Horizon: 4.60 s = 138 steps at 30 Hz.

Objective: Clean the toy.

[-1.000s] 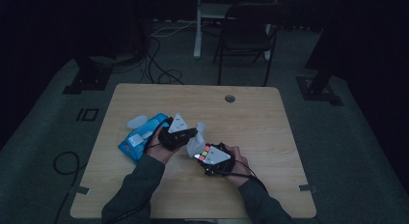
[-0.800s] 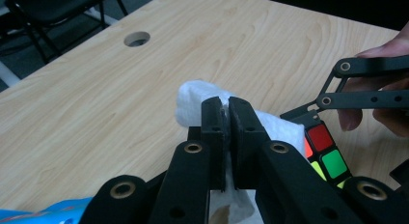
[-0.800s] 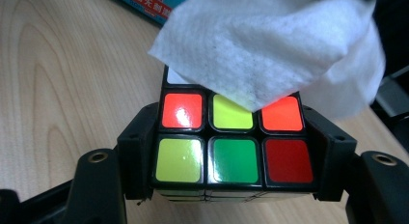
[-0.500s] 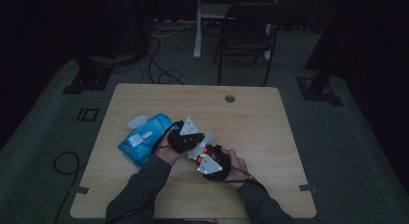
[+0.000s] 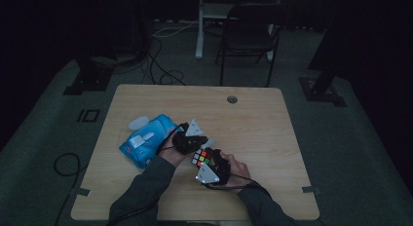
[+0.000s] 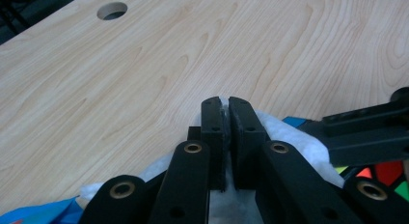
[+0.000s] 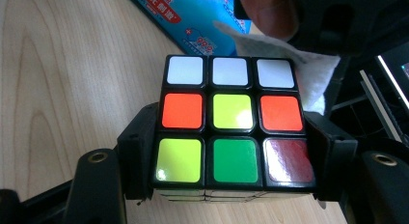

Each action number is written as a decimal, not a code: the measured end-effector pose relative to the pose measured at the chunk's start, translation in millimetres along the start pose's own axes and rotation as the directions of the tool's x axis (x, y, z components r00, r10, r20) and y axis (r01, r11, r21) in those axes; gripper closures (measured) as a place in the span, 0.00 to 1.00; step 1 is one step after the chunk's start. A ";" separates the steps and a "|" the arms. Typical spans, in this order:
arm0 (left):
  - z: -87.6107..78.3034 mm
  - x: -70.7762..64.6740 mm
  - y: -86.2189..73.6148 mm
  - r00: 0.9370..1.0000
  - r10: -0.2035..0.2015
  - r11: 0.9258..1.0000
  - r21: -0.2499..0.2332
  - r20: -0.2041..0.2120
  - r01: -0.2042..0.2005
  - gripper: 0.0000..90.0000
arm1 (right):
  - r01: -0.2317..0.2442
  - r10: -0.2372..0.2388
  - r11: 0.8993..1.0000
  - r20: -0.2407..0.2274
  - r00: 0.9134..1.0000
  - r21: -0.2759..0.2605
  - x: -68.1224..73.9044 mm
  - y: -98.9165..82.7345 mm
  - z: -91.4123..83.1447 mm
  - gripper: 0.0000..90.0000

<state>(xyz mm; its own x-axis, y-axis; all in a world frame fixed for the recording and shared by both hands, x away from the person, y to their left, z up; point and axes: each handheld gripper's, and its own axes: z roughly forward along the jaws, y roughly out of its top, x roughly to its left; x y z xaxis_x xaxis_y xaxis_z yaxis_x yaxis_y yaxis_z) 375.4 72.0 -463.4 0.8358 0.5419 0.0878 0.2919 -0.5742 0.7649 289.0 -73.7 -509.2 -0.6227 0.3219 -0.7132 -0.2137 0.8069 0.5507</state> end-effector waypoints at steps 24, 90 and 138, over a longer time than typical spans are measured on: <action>-3.0 0.2 5.4 0.995 0.004 1.000 -0.001 0.100 -0.004 0.96 | 0.113 -0.114 0.993 0.046 0.992 0.021 7.4 1.2 -0.5 0.38; -32.0 -4.4 1.1 1.000 0.000 0.994 -0.109 0.027 0.003 0.97 | -0.176 0.172 0.984 -0.089 0.981 -0.033 -20.3 -9.8 -5.3 0.38; -41.7 -40.4 -12.4 0.990 0.135 0.988 -0.072 -0.050 -0.139 0.97 | -0.502 0.498 0.864 -0.223 0.838 0.042 -54.0 -29.0 5.4 0.38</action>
<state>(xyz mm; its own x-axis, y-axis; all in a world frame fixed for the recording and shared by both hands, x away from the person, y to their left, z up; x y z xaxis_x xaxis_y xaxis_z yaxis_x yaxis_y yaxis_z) 318.6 82.9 -449.8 0.8431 0.4896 0.2224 0.1388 -0.5978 0.7896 332.9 -111.8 -489.0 -0.7962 0.5610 -0.2265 0.1599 0.5561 0.8156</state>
